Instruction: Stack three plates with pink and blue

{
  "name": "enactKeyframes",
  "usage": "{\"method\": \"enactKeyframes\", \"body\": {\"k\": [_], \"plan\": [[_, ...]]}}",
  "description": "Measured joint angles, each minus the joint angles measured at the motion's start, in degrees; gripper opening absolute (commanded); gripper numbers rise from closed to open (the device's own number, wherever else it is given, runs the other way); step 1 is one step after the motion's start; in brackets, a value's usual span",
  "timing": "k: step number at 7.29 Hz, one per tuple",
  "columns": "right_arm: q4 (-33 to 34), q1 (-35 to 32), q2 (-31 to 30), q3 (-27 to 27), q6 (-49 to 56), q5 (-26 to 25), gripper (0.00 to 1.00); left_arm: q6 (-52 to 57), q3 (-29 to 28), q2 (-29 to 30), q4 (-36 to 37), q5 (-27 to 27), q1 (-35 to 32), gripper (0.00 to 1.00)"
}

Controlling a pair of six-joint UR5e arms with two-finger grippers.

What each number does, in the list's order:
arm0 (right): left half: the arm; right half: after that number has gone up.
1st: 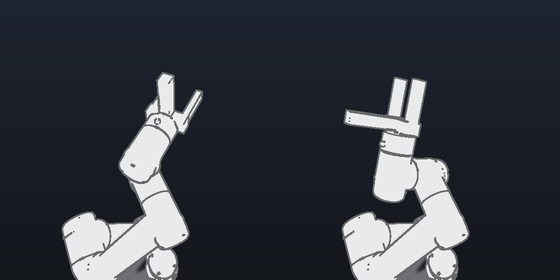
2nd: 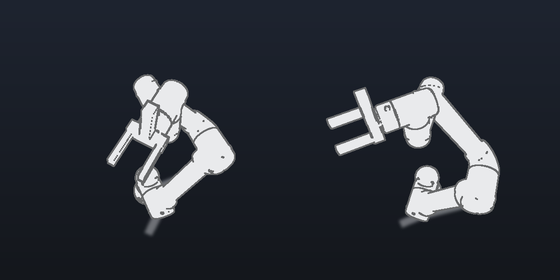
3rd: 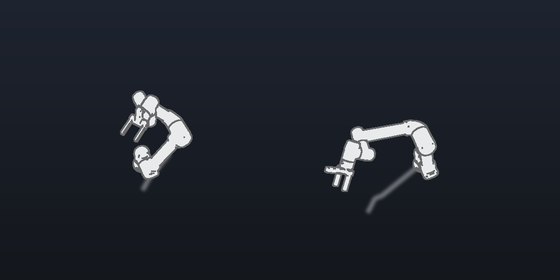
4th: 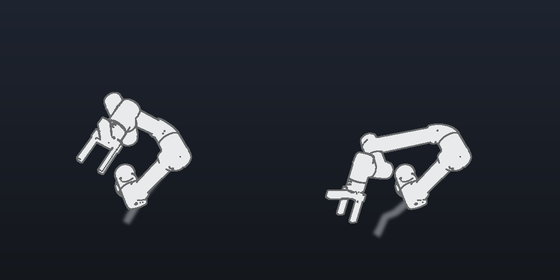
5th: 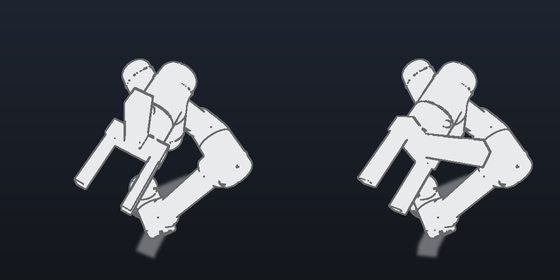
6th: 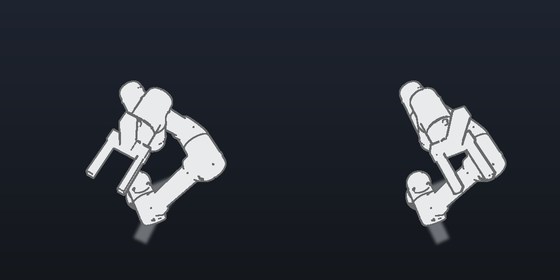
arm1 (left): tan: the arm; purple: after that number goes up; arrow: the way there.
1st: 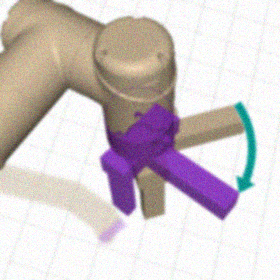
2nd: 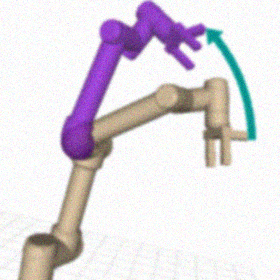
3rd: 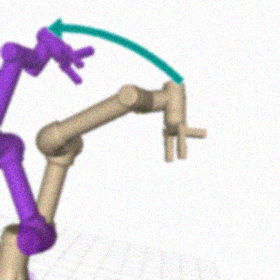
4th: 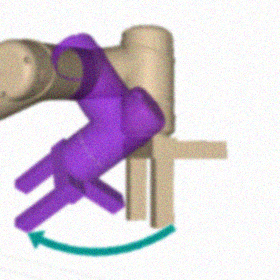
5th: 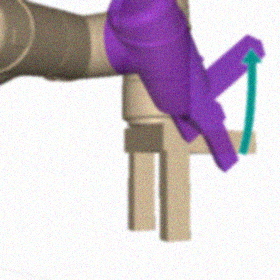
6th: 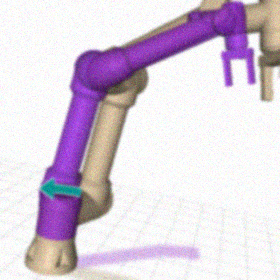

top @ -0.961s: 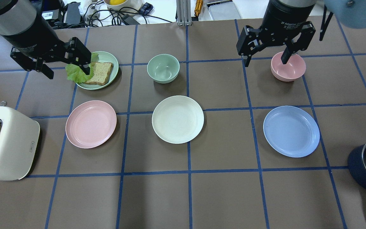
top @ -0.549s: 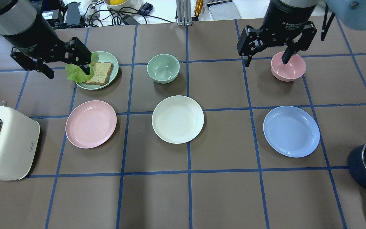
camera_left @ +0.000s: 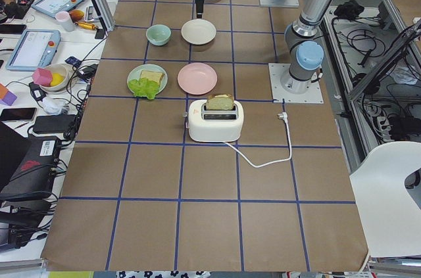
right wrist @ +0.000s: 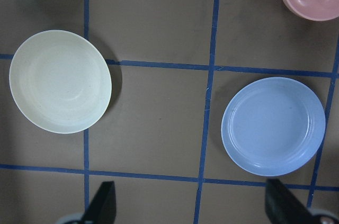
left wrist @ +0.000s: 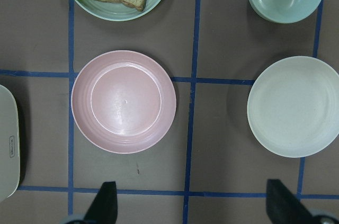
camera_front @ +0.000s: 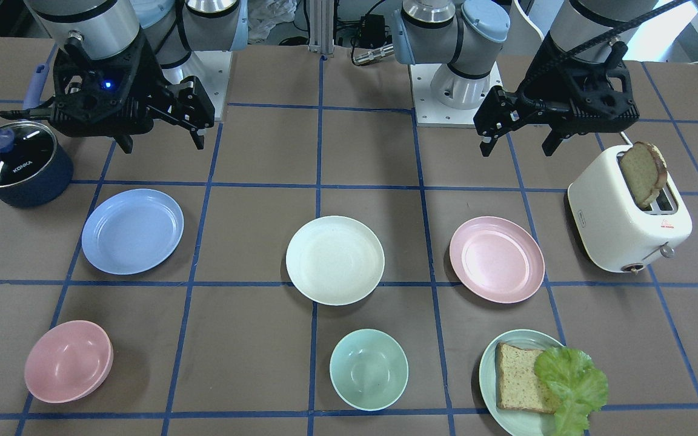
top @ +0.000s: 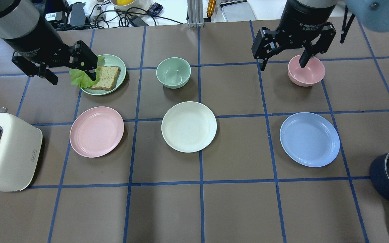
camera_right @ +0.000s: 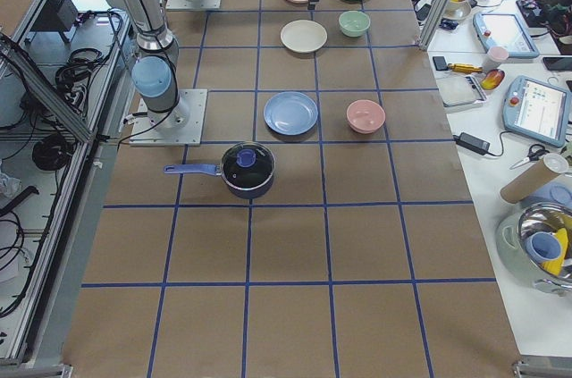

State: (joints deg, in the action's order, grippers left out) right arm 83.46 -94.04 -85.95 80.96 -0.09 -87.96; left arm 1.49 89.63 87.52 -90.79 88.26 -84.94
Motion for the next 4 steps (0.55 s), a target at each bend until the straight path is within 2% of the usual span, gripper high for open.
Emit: {"method": "enactKeyframes", "body": {"k": [4], "plan": [[1.14,0.00,0.04,0.00,0.02,-0.18,1.00,-0.08,0.24,-0.12,-0.09,0.17,-0.05,1.00]]}}
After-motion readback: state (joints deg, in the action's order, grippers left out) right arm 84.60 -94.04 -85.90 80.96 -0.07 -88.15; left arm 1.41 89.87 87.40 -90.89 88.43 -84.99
